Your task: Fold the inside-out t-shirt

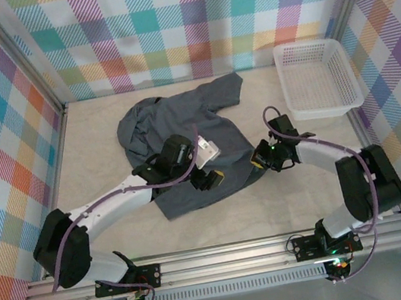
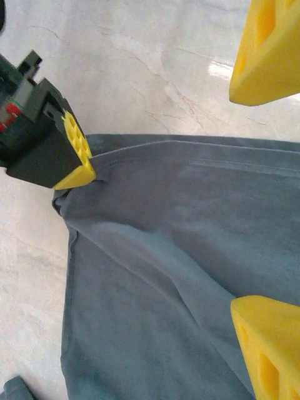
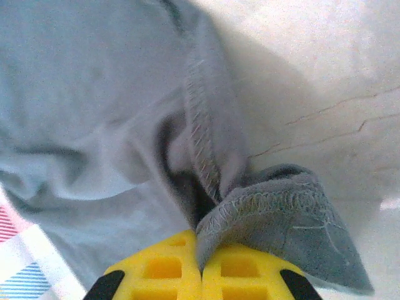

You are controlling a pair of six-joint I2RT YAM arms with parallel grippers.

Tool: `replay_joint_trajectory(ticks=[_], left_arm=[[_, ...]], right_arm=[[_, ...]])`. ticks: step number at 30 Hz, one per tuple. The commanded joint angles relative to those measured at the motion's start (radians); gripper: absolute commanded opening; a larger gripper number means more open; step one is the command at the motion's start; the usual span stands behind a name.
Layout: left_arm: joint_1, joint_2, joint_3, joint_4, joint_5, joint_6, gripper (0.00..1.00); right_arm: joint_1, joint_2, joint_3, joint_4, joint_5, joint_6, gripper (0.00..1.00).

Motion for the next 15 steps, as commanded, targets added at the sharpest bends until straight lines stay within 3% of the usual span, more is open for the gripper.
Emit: replay_joint_trajectory(ticks=[1, 7, 13, 15], left_arm=[[-0.029, 0.050, -0.018, 0.129, 0.059, -0.088, 0.80], [-0.072, 0.233, 0.053, 0.202, 0.047, -0.113, 0.80], [-0.077, 0.413, 0.178, 0.168, -0.039, -0.125, 0.81], [-0.081, 0.441, 0.203, 0.136, -0.130, -0.128, 0.81]], right_arm=[[0.006, -0.090, 0.013, -0.017, -0.046, 0.075, 0.00], [0.005, -0.145, 0.032, -0.024, -0.083, 0.133, 0.00], [0.005, -0.176, 0.059, -0.065, -0.064, 0.131, 0.00], [0.006, -0.178, 0.072, -0.072, -0.063, 0.125, 0.00]])
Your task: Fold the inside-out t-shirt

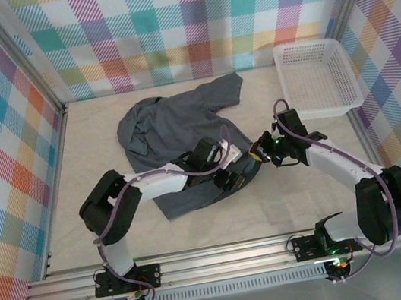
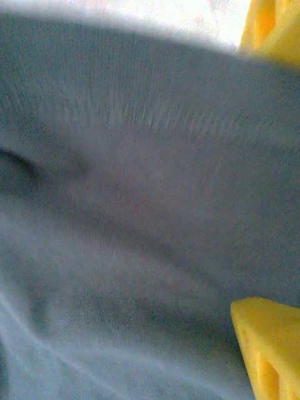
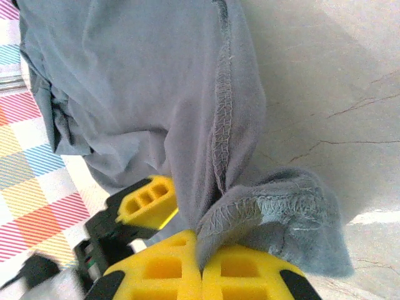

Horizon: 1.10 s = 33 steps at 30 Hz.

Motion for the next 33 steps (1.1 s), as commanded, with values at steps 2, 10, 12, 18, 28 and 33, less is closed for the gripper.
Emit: replay_joint_trajectory(ticks=[2, 10, 12, 18, 28, 33], left_arm=[[-0.011, 0.026, 0.062, -0.039, -0.254, -0.041, 0.79], [0.094, -0.131, -0.027, -0.217, -0.602, -0.092, 0.72], [0.135, -0.190, -0.065, -0.231, -0.570, -0.100, 0.69], [0.204, -0.308, -0.127, -0.216, -0.169, -0.027, 0.01], [0.216, -0.323, 0.064, -0.334, 0.055, -0.197, 0.00], [0.259, -0.285, 0.201, -0.465, 0.057, -0.332, 0.00]], right_arm=[[0.005, -0.030, 0.057, -0.050, 0.006, 0.003, 0.00], [-0.055, -0.048, 0.092, -0.157, 0.067, -0.076, 0.00], [-0.074, -0.048, 0.088, -0.167, 0.065, -0.088, 0.00], [-0.093, -0.028, 0.089, -0.173, 0.042, -0.139, 0.00], [0.205, -0.182, 0.000, 0.083, 0.270, -0.712, 0.69], [0.464, -0.144, -0.190, 0.549, 0.420, -1.071, 0.49]])
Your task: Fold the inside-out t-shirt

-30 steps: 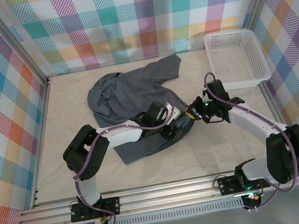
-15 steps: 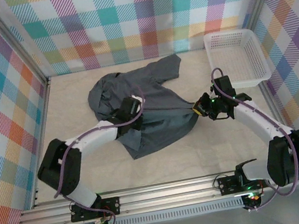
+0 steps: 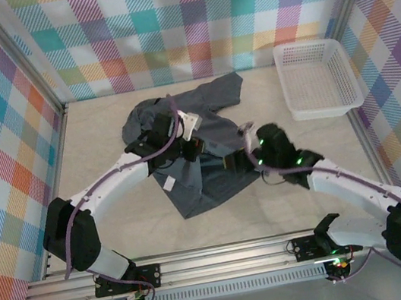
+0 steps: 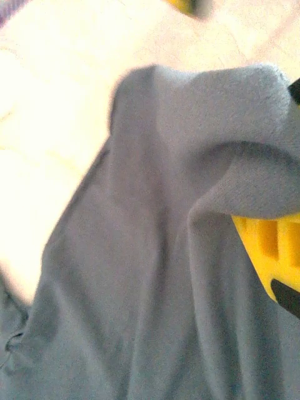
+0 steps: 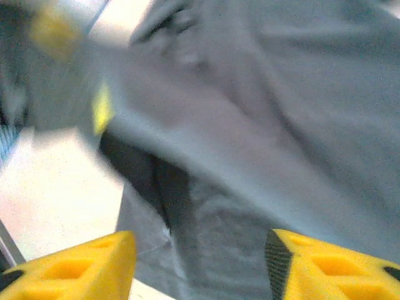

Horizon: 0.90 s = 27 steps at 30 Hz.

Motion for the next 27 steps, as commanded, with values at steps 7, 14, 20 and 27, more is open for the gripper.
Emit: replay_joint_trajectory(ticks=[7, 14, 20, 27], left_arm=[[0.056, 0.031, 0.210, -0.179, 0.163, -0.205, 0.00], [0.054, 0.075, 0.417, -0.273, 0.311, -0.288, 0.00], [0.038, 0.058, 0.529, -0.328, 0.298, -0.261, 0.00], [0.044, 0.057, 0.573, -0.359, 0.277, -0.239, 0.00]], right_arm=[[0.186, 0.434, -0.006, 0.702, 0.510, -0.800, 0.05], [0.148, 0.876, 0.174, 1.336, 0.752, -1.365, 0.00], [0.078, 0.686, 0.267, 0.683, 0.525, -0.925, 0.00], [-0.052, 0.551, 0.303, 0.367, 0.032, -0.456, 0.00]])
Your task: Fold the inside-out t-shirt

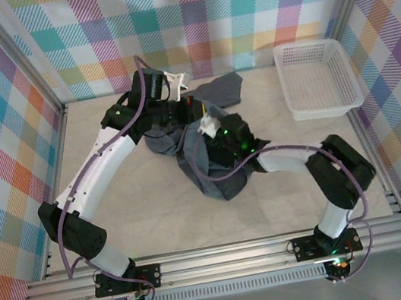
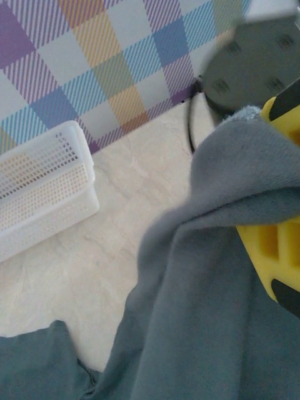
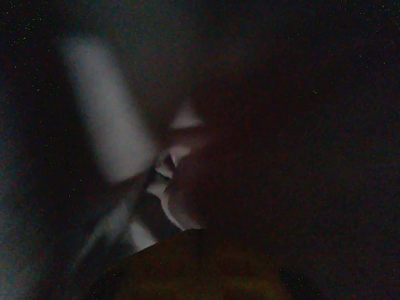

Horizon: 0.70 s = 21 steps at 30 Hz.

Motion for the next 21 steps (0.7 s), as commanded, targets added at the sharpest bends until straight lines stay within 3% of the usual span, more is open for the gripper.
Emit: replay_joint_trajectory(ticks=[1, 6, 9, 13, 17, 21], left_arm=[[0.002, -0.015, 0.063, -0.001, 0.094, -0.013, 0.00], [-0.026, 0.056, 0.226, 0.115, 0.218, -0.208, 0.00], [-0.063, 0.144, 0.430, 0.053, 0.217, -0.208, 0.00], [-0.079, 0.239, 0.627, -0.059, 0.147, -0.167, 0.00], [-0.087, 0.272, 0.665, -0.024, 0.162, -0.198, 0.00], [-0.111, 0.301, 0.721, 0.055, 0.204, -0.242, 0.00]], right_arm=[[-0.040, 0.027, 0.053, -0.226, -0.300, 0.304, 0.00], [-0.039, 0.158, 0.178, -0.365, -0.277, 0.483, 0.00], [-0.028, 0.212, 0.221, -0.384, -0.303, 0.545, 0.00], [-0.009, 0.143, 0.273, -0.503, -0.278, 0.636, 0.00], [-0.010, 0.000, 0.311, -0.533, -0.281, 0.696, 0.00], [-0.038, 0.082, 0.376, -0.514, -0.387, 0.772, 0.00]])
